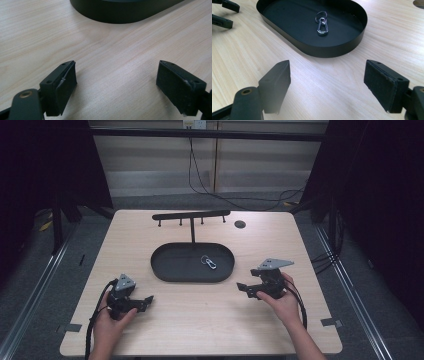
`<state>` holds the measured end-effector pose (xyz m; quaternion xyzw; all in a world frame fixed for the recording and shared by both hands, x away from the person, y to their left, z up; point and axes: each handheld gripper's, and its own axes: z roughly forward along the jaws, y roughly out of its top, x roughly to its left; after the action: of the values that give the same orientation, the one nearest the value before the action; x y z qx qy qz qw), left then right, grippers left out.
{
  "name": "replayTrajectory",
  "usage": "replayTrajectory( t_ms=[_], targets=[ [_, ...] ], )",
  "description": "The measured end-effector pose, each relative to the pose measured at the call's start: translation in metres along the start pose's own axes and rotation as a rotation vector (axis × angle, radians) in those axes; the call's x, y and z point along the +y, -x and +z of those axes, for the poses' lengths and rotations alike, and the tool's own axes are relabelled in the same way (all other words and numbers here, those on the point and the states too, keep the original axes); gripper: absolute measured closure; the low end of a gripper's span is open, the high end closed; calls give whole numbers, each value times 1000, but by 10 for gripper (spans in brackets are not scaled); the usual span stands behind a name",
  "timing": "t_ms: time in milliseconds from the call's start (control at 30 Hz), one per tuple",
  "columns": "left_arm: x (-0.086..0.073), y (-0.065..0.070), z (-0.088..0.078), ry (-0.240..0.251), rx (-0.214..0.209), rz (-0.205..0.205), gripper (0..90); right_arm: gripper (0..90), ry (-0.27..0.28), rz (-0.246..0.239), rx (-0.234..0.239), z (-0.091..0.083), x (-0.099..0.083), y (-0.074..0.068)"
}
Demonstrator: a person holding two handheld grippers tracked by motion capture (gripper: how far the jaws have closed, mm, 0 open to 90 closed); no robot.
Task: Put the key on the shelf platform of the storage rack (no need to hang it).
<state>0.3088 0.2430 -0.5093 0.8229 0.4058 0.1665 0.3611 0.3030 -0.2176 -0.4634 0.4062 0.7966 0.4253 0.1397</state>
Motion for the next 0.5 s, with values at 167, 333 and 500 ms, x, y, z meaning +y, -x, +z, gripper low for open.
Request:
replayTrajectory(
  t_ms=[167,333,500],
  targets=[
    [0,0,0,0,0,0,162,216,-10,5,-1,-4,-9,3],
    [0,0,0,0,0,0,162,216,-13,10,-8,-8,-18,6],
    [0,0,0,0,0,0,162,216,-18,8,-16,-12,-25,7]
  ],
)
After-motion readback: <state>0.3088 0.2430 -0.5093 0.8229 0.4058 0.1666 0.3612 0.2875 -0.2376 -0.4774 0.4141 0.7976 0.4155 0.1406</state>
